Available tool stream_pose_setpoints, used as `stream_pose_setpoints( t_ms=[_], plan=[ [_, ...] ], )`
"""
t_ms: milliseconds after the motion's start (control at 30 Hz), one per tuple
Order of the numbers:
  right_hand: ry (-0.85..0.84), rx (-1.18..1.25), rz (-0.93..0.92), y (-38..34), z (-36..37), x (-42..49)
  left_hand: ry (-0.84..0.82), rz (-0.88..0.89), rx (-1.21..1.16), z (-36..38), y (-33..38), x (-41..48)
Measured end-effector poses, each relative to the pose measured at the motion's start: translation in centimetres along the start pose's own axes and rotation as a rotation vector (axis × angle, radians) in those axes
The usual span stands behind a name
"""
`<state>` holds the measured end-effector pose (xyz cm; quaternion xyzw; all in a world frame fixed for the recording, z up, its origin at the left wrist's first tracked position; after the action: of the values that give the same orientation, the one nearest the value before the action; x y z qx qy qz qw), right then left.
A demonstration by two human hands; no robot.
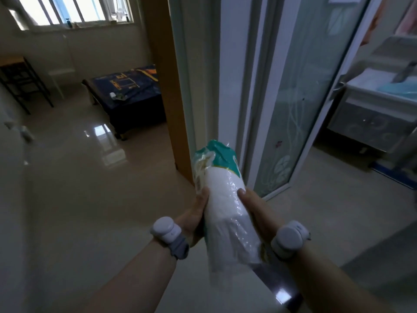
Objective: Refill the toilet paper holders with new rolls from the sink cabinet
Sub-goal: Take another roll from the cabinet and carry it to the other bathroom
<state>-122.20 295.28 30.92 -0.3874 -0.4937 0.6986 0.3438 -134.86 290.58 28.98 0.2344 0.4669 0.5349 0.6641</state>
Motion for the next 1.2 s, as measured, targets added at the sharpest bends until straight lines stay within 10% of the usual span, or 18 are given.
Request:
stream_pose_setpoints(
  t_ms=[233,600,833,1200],
  plan=[
    [0.13,-0.451,-0.131,-4.3,-5.8,5.3,0.058,0.098,0.218,4.5,2.5,8.6],
    [0.377,-0.489,-0.182,-8.1,-16.7,11.4,-0.202,0.041,0.331,12.5,4.5,21.8],
    [0.537,-0.327,-0.247,-12.0,-22.9,17.1,-0.209,0.06,0.59,16.3,7.6,32.3],
    [0.526,0.601,-0.122,-13.1,-29.8,19.4,-0.297,0.714,0.982,27.3,11.8,39.7]
  ],
)
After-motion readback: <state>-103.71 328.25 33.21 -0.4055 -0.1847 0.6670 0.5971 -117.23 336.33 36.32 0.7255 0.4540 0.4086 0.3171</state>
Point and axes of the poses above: each hand's wrist, its own x-axis towards the middle knuckle, its own z-axis out of the palm, y = z × x, the point moved 9 cm from there along x, towards the middle knuckle, and after that the axes turned 1 degree about x, right-handed, at the moved point
